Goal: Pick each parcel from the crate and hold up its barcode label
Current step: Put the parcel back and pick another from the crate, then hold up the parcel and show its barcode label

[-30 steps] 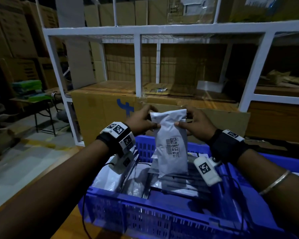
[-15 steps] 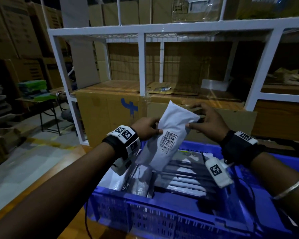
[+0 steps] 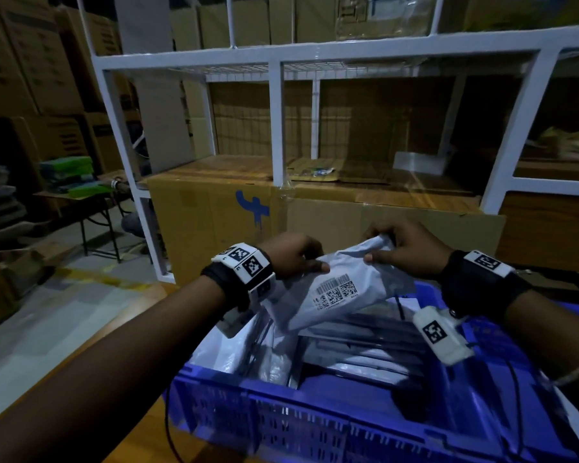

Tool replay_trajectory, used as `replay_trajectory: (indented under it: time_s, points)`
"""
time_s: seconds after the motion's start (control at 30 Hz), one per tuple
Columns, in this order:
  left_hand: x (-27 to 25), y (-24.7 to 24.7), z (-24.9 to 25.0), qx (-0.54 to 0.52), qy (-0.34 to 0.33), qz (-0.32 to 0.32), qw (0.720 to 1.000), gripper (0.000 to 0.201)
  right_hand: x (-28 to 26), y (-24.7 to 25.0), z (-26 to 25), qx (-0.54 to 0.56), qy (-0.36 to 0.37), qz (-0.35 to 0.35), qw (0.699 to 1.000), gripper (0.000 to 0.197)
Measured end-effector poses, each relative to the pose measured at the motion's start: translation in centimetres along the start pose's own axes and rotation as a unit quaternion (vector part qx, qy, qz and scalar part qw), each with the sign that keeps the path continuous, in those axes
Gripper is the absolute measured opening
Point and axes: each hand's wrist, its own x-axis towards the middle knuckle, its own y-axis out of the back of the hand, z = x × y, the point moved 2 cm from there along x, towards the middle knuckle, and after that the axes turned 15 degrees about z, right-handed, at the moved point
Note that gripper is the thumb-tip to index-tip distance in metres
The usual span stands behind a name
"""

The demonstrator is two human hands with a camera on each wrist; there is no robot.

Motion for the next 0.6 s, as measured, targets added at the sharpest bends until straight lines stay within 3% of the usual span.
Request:
replay_trajectory:
  time_s: [0.2,0.3,0.43,0.6]
  points:
    - [-1.2,-0.3,-2.7,-0.012,0.029,-0.002,1.0,0.028,-0.8,0.3,1.4,0.032,-0.04,0.002,0.999,0.015]
    - [-1.2,-0.5,-2.9,0.002,0.026,0.003,1.0,0.021,-0.9,-0.3,0.9,-0.003,-0.044,-0.018,0.999,0.018]
    - [-0.5,-0.4,-2.5,0.016,0.011,-0.016,1.0,0.022,-0.8,-1.6,-1.3,-0.092,-0.001,-0.089,0.992,0.02]
    - [0.0,-0.6,-2.5,0.021,0.0,-0.029,0.999,0.017,-0.2,-4.0,-3.4,-0.102,0.011,-0.184,0.978,0.026]
